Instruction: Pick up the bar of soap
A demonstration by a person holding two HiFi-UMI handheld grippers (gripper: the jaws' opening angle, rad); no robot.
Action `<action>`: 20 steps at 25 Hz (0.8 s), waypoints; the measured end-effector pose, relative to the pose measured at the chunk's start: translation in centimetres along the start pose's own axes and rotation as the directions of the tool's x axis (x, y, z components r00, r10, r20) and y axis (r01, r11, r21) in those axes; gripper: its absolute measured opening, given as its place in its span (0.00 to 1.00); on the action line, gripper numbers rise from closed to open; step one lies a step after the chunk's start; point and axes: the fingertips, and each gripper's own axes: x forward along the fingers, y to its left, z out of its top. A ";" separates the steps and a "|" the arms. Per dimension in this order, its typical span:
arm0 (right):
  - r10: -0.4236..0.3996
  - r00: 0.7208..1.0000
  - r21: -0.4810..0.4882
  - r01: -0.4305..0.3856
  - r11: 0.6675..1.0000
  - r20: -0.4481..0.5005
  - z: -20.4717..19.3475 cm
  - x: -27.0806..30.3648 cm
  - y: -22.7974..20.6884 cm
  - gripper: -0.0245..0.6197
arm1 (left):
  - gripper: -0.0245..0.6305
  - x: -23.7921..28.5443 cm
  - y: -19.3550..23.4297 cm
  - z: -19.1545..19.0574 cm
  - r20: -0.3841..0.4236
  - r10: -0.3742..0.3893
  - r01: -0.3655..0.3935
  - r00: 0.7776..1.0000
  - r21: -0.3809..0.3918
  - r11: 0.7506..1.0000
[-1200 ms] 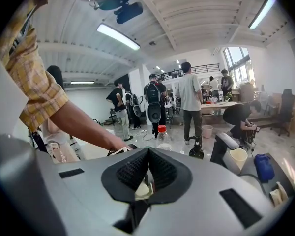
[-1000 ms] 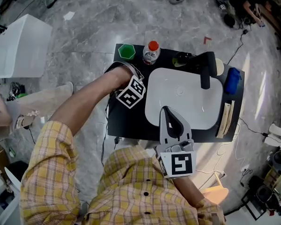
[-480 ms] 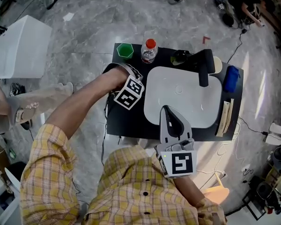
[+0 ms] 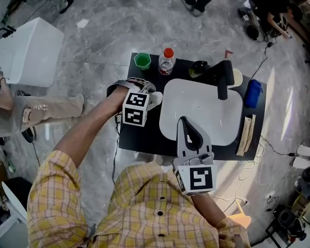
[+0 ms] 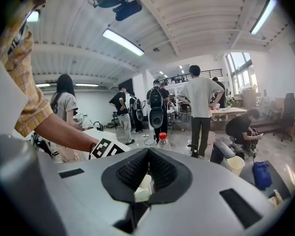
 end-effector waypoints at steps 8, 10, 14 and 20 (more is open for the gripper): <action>0.013 0.999 -0.016 -0.012 1.000 0.046 1.5 -1.5 0.0 0.07 | 0.35 -10.5 0.7 4.7 0.167 0.401 -0.308 0.901 -0.405 0.861; 0.021 0.998 -0.023 -0.020 1.000 0.060 1.8 -1.7 0.3 0.07 | 0.35 -13.0 0.8 5.8 0.185 0.502 -0.360 0.845 -0.497 0.789; 0.037 0.996 -0.034 -0.035 0.999 0.082 2.5 -2.2 0.8 0.07 | 0.35 -17.7 0.8 6.9 0.172 0.685 -0.421 0.708 -0.676 0.605; 0.054 0.993 -0.047 -0.049 0.998 0.102 3.1 -2.9 1.4 0.07 | 0.35 -24.7 1.3 5.8 0.022 0.917 -0.461 0.399 -0.859 0.221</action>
